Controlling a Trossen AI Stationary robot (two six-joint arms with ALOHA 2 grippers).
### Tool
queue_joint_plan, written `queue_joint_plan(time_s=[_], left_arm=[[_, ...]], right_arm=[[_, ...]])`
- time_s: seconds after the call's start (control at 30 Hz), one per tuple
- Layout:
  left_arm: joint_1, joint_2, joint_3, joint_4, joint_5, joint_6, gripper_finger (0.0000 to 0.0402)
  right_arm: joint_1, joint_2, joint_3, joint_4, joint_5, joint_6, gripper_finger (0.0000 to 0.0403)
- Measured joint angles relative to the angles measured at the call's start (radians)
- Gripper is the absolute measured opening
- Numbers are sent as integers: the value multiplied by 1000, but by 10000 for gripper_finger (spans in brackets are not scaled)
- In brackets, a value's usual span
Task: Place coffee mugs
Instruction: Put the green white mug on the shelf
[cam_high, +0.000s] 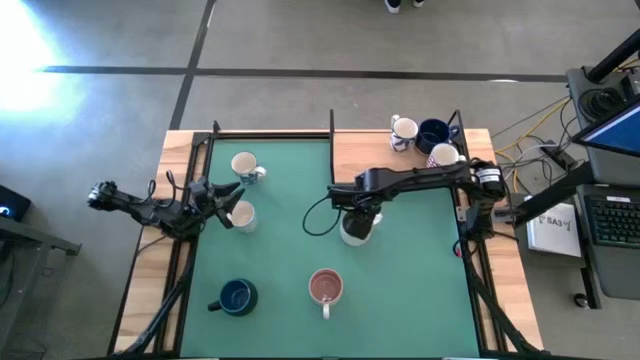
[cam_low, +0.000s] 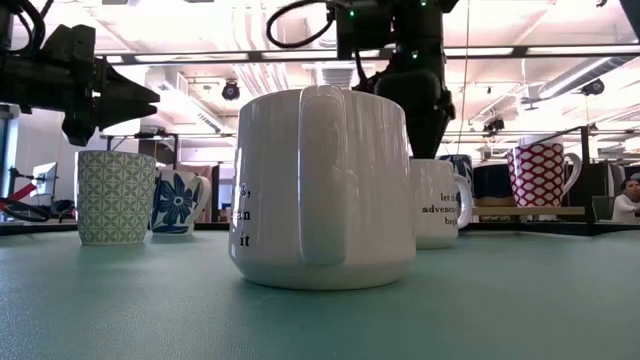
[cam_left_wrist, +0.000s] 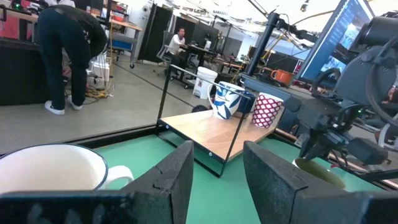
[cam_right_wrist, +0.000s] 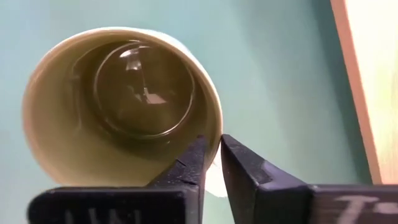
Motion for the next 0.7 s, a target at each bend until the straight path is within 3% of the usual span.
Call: queue_joint_plan(time_s=[0.7], left_arm=[[0,0,0,0,0,0,123]], right_arm=[[-1,5,17,149,48,-380,138]])
